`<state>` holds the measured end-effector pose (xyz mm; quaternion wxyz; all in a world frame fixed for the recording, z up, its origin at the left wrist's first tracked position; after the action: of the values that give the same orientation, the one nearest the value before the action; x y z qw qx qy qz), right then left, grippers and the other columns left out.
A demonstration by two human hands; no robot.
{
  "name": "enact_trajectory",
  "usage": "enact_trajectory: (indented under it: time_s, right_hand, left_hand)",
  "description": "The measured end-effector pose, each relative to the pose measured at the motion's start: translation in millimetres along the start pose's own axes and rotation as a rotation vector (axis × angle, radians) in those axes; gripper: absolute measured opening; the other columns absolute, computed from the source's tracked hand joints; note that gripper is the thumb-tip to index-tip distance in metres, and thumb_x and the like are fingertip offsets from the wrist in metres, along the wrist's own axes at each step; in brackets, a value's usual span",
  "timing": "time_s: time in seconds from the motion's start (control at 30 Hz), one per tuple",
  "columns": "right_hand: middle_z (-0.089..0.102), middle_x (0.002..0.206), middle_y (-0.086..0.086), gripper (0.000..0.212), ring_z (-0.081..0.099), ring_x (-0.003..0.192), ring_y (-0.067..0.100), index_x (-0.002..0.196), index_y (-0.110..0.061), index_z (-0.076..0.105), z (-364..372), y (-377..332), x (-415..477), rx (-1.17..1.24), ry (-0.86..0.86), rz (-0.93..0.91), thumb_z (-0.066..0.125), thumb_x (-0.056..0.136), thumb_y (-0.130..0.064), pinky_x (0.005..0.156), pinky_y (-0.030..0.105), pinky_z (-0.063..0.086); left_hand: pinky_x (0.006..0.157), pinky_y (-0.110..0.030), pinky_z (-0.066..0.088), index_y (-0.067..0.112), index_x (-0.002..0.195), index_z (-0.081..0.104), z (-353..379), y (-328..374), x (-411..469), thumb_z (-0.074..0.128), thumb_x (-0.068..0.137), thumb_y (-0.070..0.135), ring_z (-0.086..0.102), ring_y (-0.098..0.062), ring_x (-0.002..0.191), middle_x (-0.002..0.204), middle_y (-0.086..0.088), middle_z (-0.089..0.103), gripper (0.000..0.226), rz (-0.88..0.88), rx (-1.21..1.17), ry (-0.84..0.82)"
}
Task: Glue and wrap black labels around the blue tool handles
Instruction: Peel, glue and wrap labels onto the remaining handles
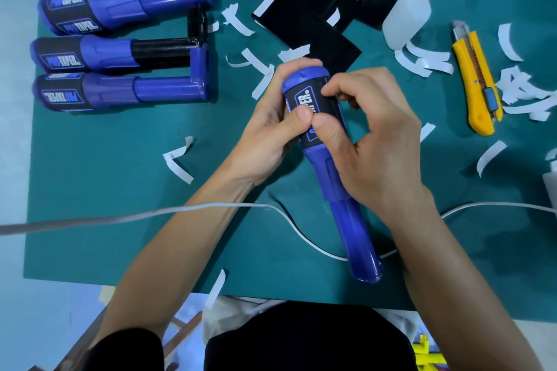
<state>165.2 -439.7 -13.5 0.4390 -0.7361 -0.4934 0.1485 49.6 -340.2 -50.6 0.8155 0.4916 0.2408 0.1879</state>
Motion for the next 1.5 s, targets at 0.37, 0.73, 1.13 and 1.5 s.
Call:
enact_trajectory:
  time_s: [0.37,0.73,1.13,1.5]
  right_hand:
    - [0.055,0.111,-0.008,0.022,0.055,0.099,0.015,0.113,-0.005,0.07,1,3,0,0.026,-0.004,-0.016,0.072,0.095,-0.016,0.092,0.02,0.044]
    - [0.062,0.102,-0.003,0.032,0.055,0.094,0.013,0.103,-0.005,0.066,-3,17,0,0.188,0.043,0.037,0.067,0.095,-0.036,0.086,0.031,0.047]
    - [0.046,0.157,0.019,0.069,0.04,0.146,0.038,0.146,-0.004,0.057,7,26,-2,-0.03,-0.139,-0.194,0.039,0.105,-0.057,0.123,0.044,0.032]
    - [0.075,0.114,0.005,0.039,0.074,0.1,0.01,0.13,-0.022,0.066,0,28,-1,0.449,-0.075,0.319,0.067,0.092,-0.031,0.086,0.034,0.059]
  left_hand:
    - [0.096,-0.047,0.047,0.002,0.145,0.032,0,-1,0,0.078,0.085,0.053,0.054,-0.03,0.106,0.118,-0.003,0.058,0.091,0.007,-0.016,-0.01]
    - [0.089,-0.041,0.05,0.005,0.148,0.028,-6,-3,4,0.082,0.084,0.047,0.057,-0.033,0.101,0.116,-0.015,0.056,0.094,-0.053,-0.114,-0.084]
    - [0.095,-0.05,0.048,0.008,0.149,0.034,-22,-5,7,0.085,0.084,0.031,0.061,-0.032,0.105,0.121,-0.019,0.055,0.086,-0.124,-0.333,-0.158]
    - [0.091,-0.046,0.058,0.005,0.127,0.052,-19,-1,10,0.09,0.071,0.029,0.07,-0.028,0.103,0.116,-0.017,0.067,0.072,-0.088,-0.446,-0.047]
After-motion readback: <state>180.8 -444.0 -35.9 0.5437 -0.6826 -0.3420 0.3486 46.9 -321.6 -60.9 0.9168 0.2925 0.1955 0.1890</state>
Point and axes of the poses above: each hand's wrist, its own x-axis towards the middle knuckle, its own z-axis out of the palm, y = z × x, the point moved 1 cm from there along x, towards the middle knuckle
